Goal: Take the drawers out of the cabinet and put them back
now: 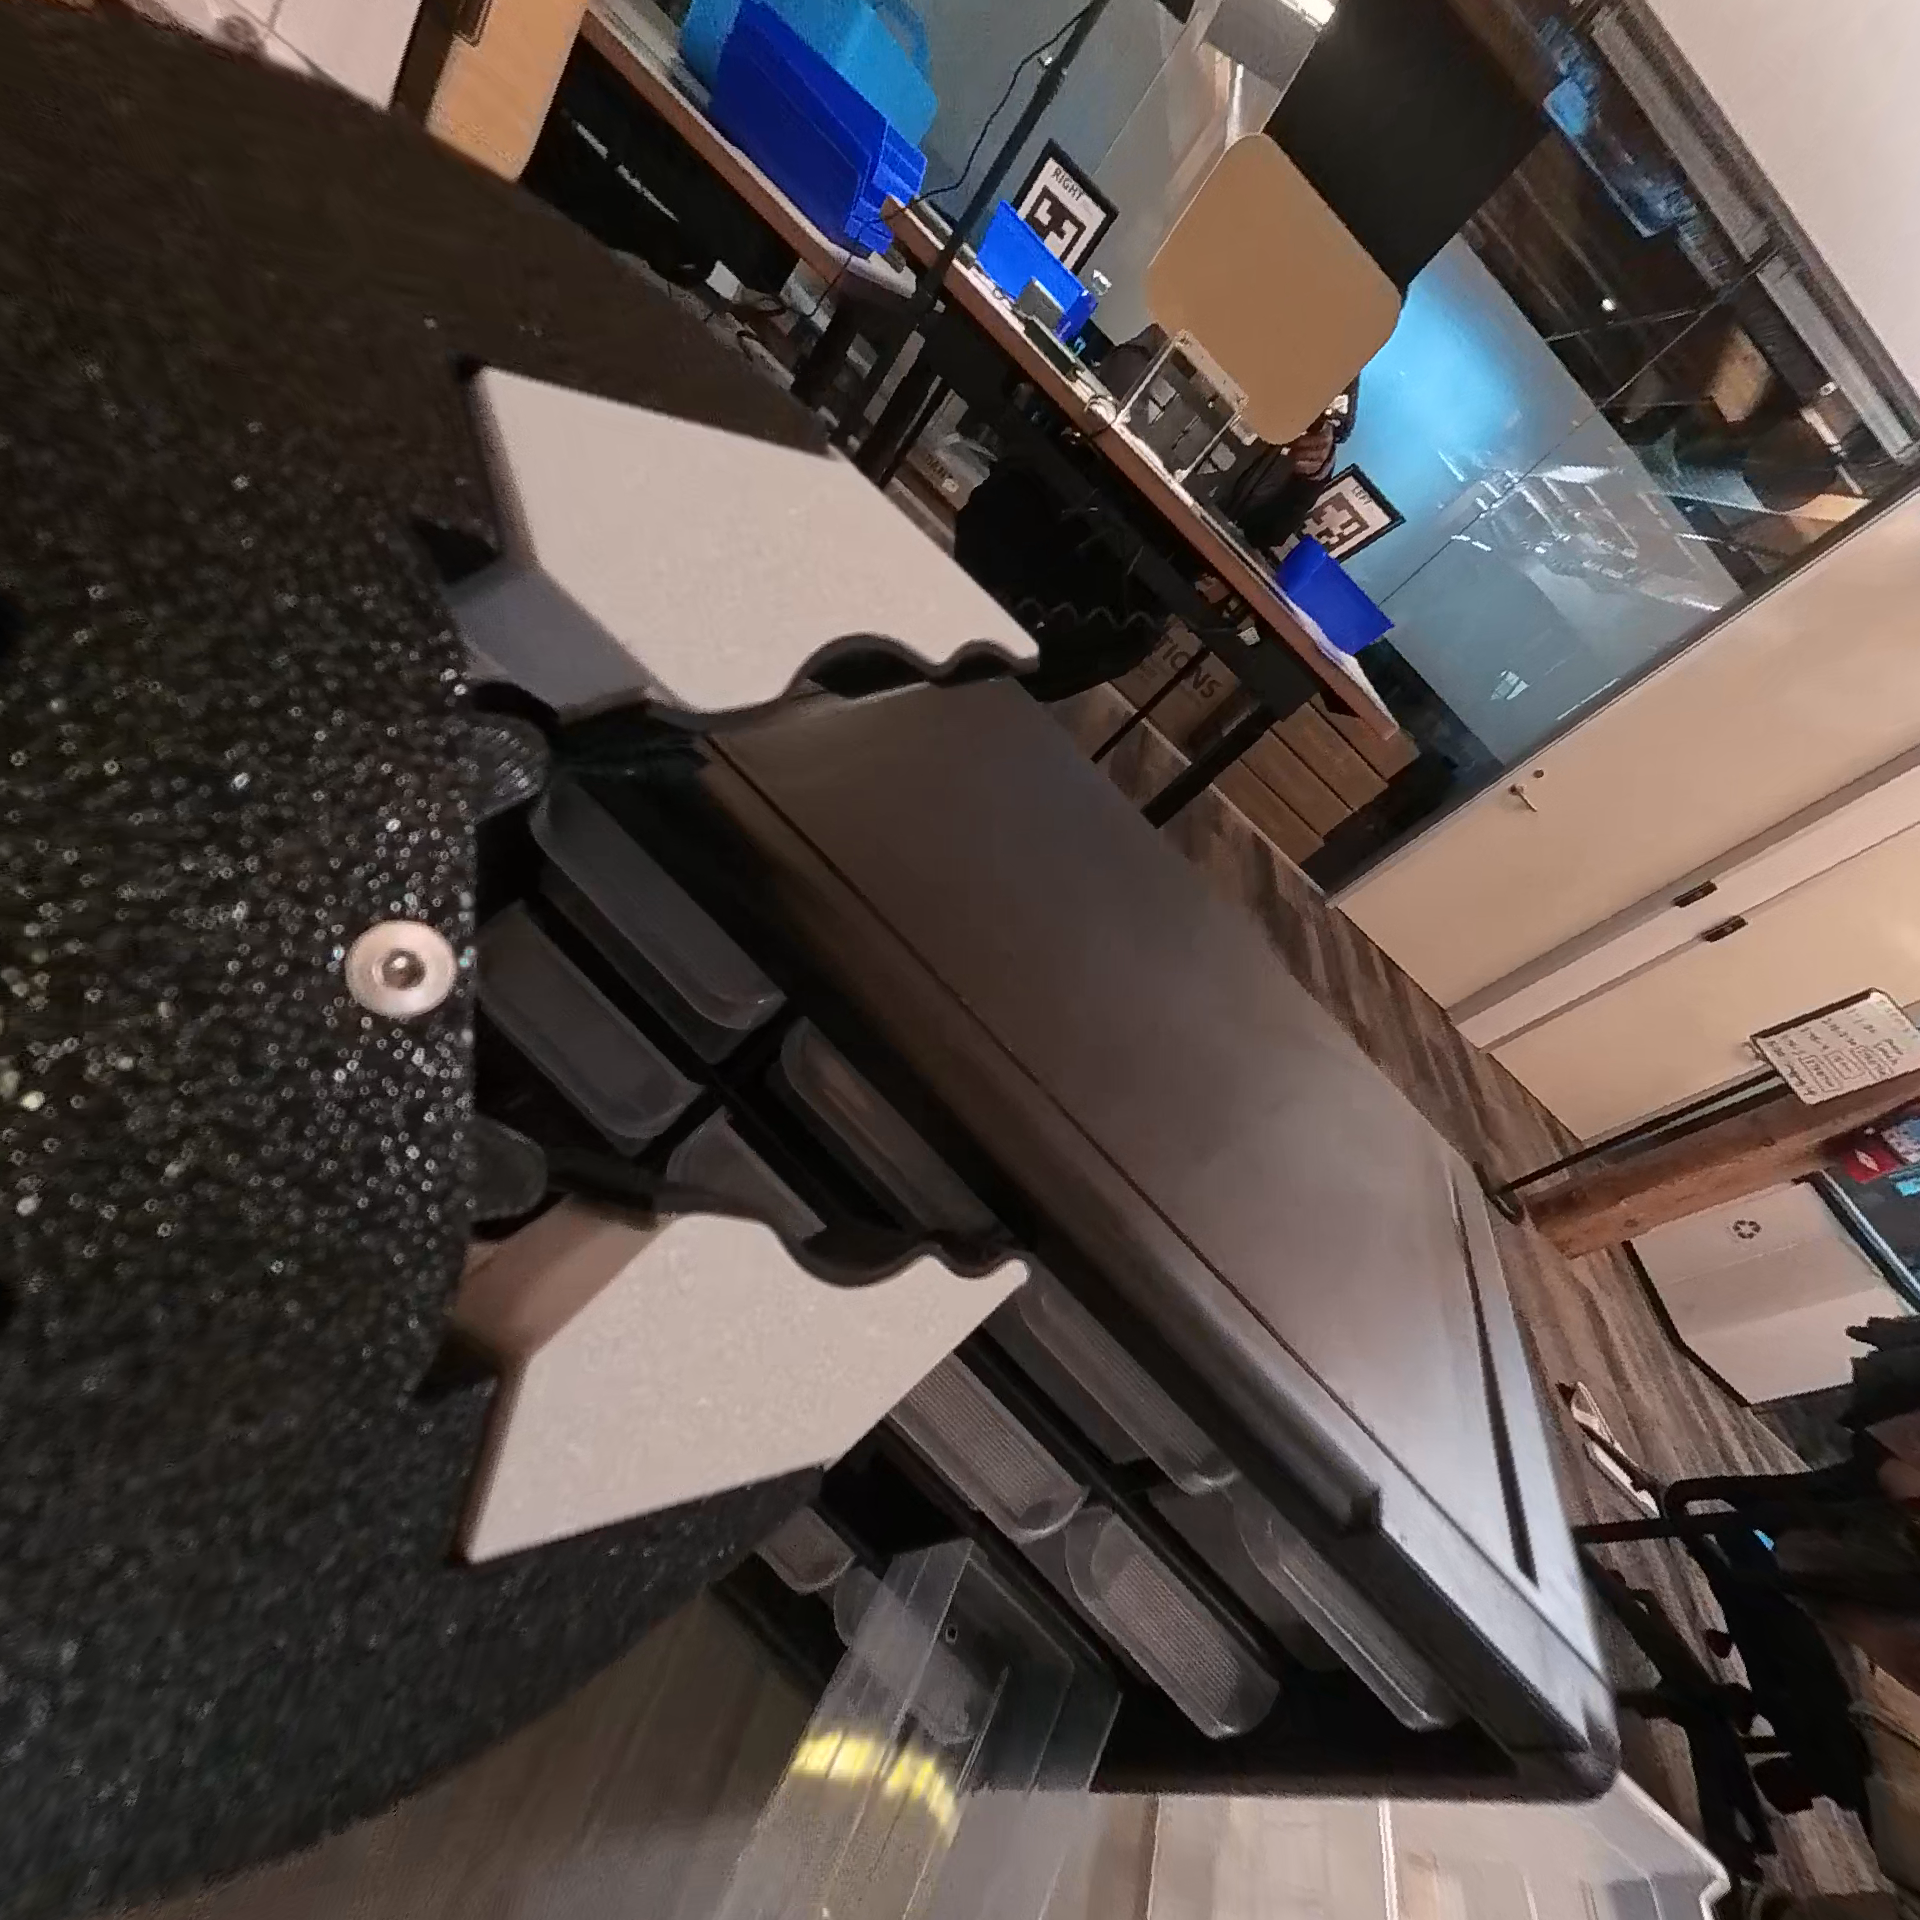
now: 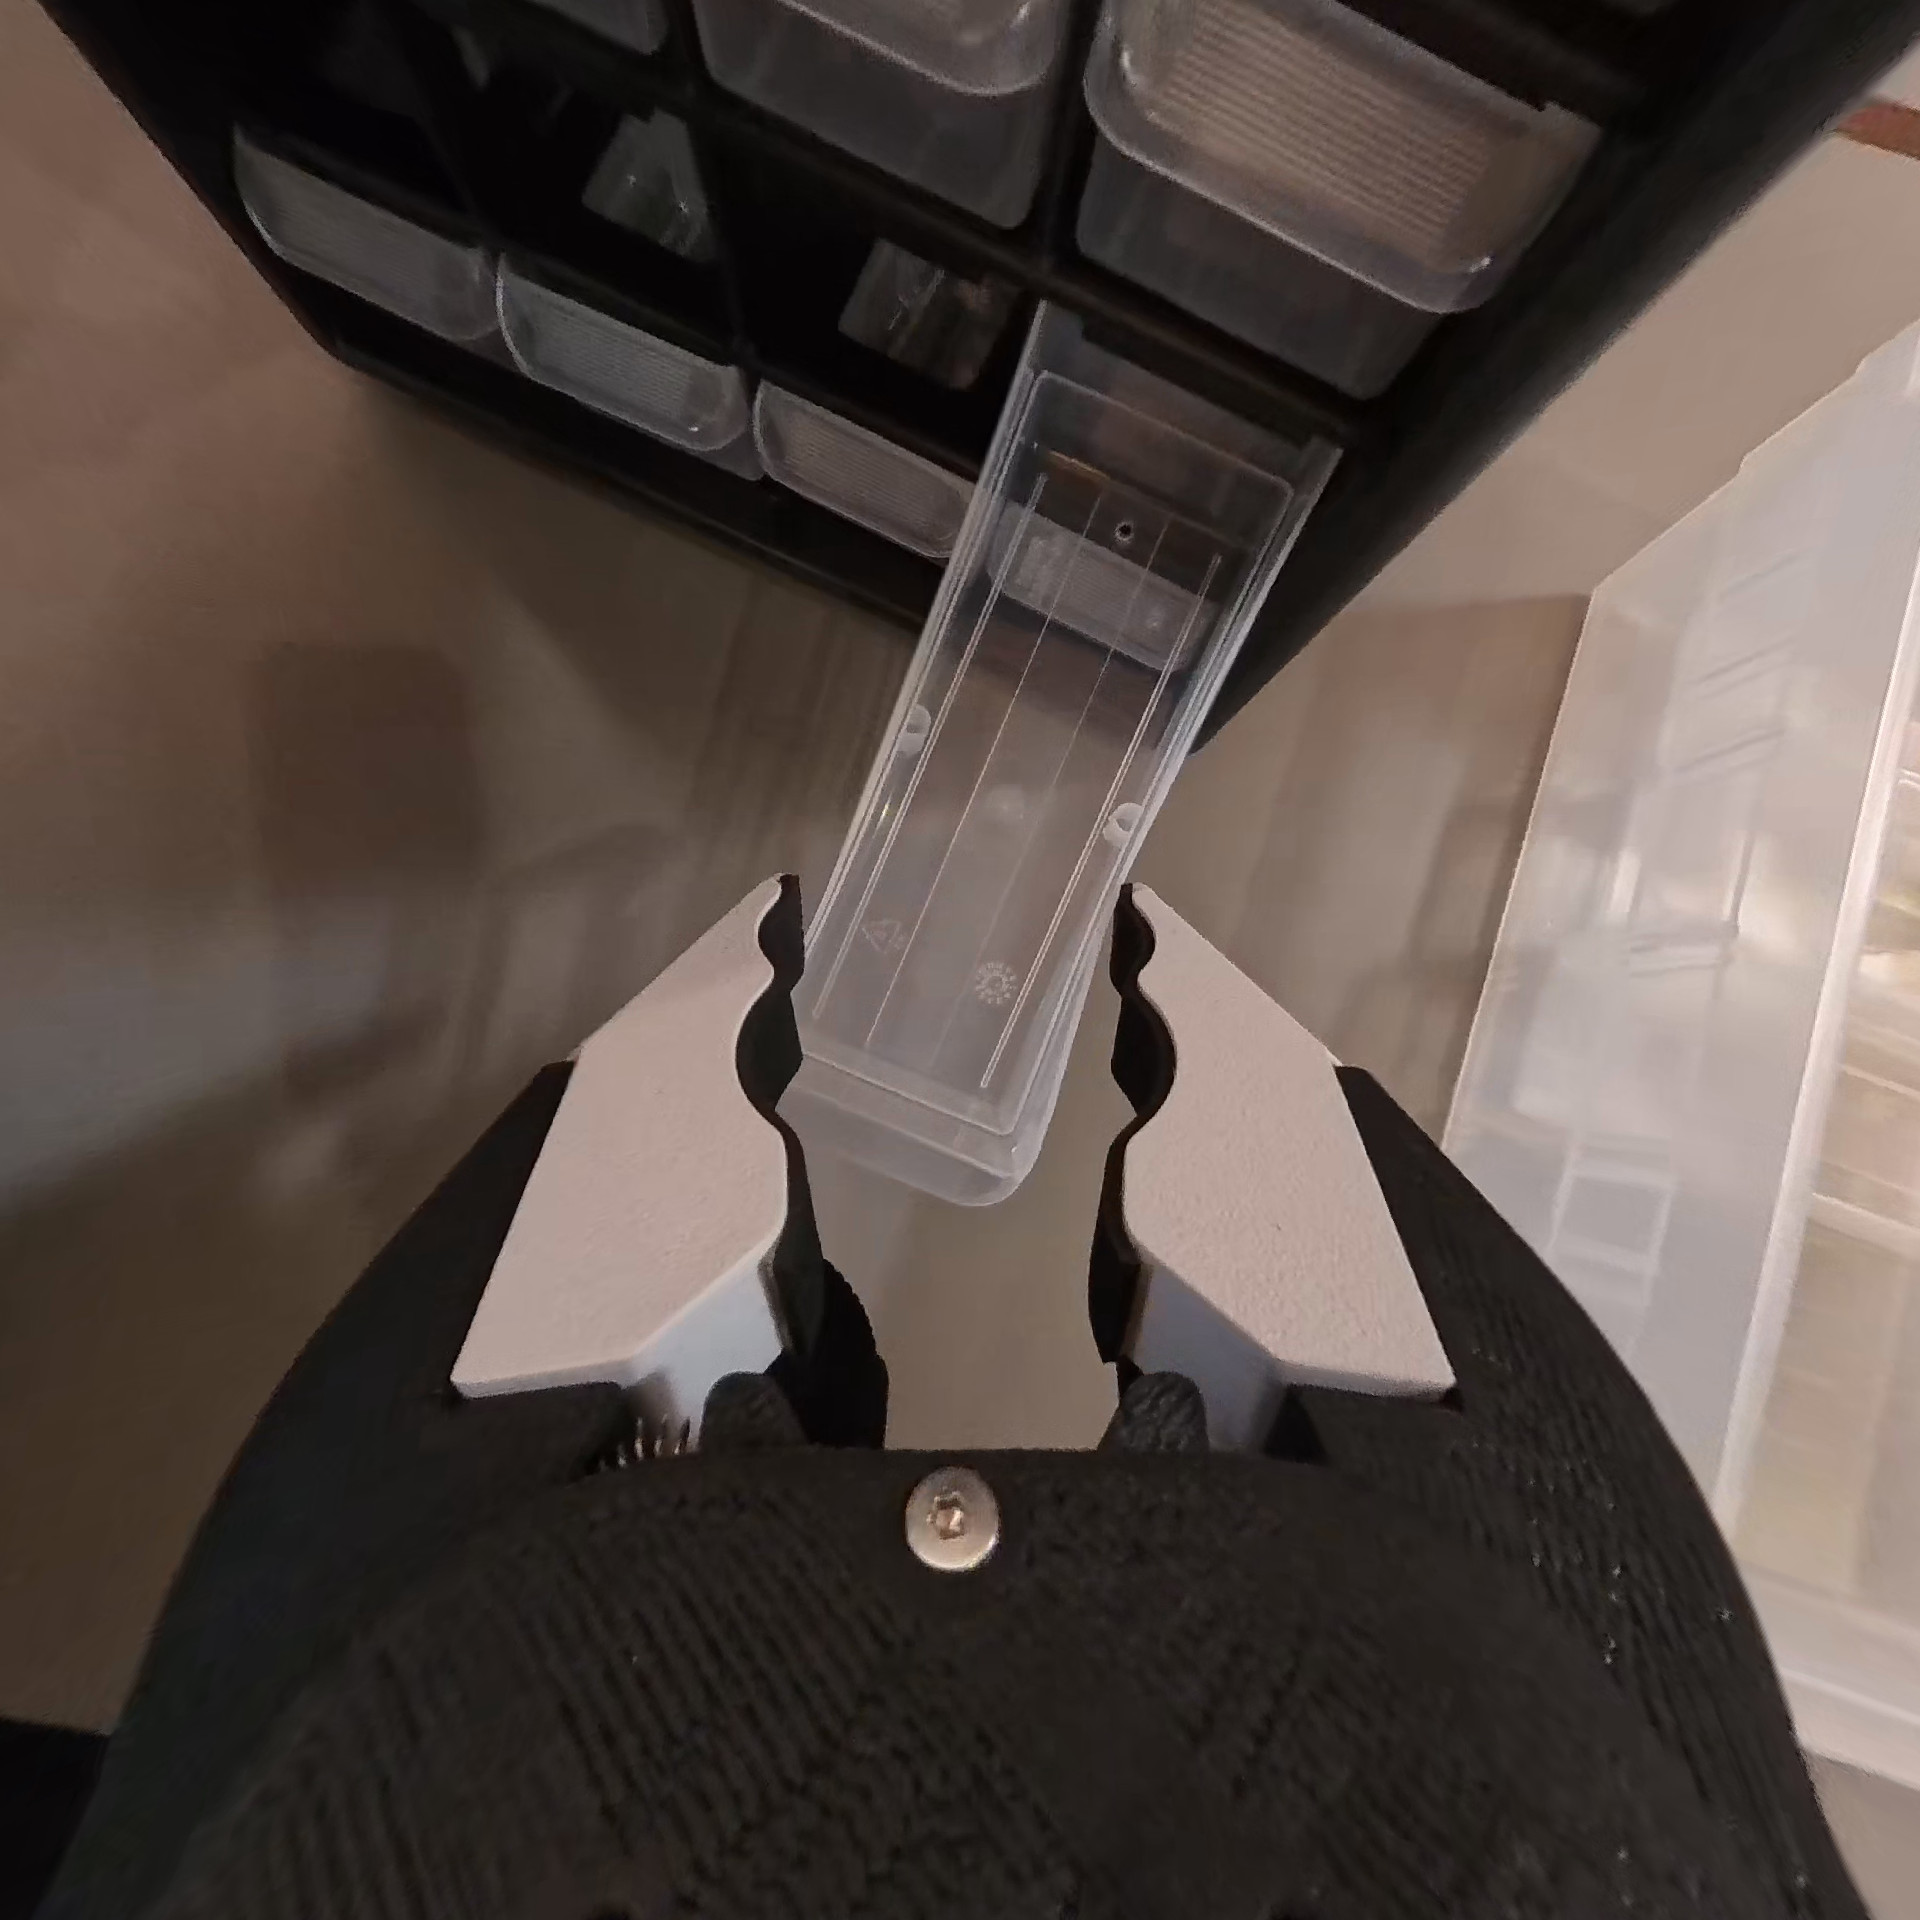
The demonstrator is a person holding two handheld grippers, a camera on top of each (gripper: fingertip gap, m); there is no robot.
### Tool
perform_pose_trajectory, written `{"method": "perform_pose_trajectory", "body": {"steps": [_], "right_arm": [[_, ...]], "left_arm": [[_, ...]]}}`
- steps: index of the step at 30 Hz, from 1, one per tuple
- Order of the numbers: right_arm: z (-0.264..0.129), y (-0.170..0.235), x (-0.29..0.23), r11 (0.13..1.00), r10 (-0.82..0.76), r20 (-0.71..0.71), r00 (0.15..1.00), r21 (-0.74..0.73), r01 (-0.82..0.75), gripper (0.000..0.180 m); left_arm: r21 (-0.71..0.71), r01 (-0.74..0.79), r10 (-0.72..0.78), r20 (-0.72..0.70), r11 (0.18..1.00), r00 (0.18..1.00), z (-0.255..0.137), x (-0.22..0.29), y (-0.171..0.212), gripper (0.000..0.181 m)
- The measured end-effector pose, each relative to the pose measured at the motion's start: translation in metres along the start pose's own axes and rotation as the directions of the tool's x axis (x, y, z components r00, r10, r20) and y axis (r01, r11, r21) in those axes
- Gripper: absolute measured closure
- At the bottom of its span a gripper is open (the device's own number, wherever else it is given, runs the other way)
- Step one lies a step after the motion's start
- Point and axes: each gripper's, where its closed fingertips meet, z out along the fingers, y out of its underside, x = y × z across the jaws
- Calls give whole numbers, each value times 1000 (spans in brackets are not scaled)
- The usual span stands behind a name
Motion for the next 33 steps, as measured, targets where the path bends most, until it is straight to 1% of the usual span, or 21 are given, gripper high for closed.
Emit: {"method": "perform_pose_trajectory", "body": {"steps": [6,8,11,12,15,17,19,21,23,25,28,30,31,33], "right_arm": [[-1,2,-1,999,16,21,1000,42,-17,120],[-3,2,-1,998,38,63,997,47,-41,120],[-14,-2,4,991,110,165,980,62,-122,122],[-17,-2,9,990,113,154,982,61,-124,125],[-19,1,16,999,15,58,998,34,-17,126],[-16,3,17,999,-31,24,999,11,31,126],[-16,2,20,1000,-20,32,999,19,20,127],[-17,1,29,1000,-5,23,1000,30,4,128],[-19,0,42,999,-16,-31,999,36,17,128],[-19,0,52,999,-24,-70,997,34,26,129],[-18,-1,61,999,-13,-83,997,43,16,129],[-16,-1,62,999,-5,-85,996,45,9,128],[-14,0,61,999,0,-86,996,40,4,128],[-12,2,58,1000,5,-97,995,25,-3,128]], "left_arm": [[8,3,-3,-5,1000,1000,0,-1,0,76],[9,3,-3,-4,1000,1000,0,-1,0,76],[9,4,-4,-3,1000,1000,0,-1,0,76],[9,4,-4,-3,1000,1000,0,-1,0,76],[11,2,-2,-2,1000,1000,0,0,0,76],[-2,3,-3,-2,1000,1000,0,1,0,78],[-29,-11,11,-10,1000,1000,-1,5,1,80],[-53,-43,39,-76,998,996,-5,15,3,72],[-29,-2,-2,-142,1000,990,-12,21,-2,66],[9,78,-75,-194,997,978,-21,20,-9,66],[24,108,-100,-214,994,972,-32,11,-8,66],[9,67,-64,-207,998,976,-34,8,0,71],[9,40,-37,-218,999,975,-34,10,4,77],[47,-15,28,-280,999,960,-34,25,2,88]]}}
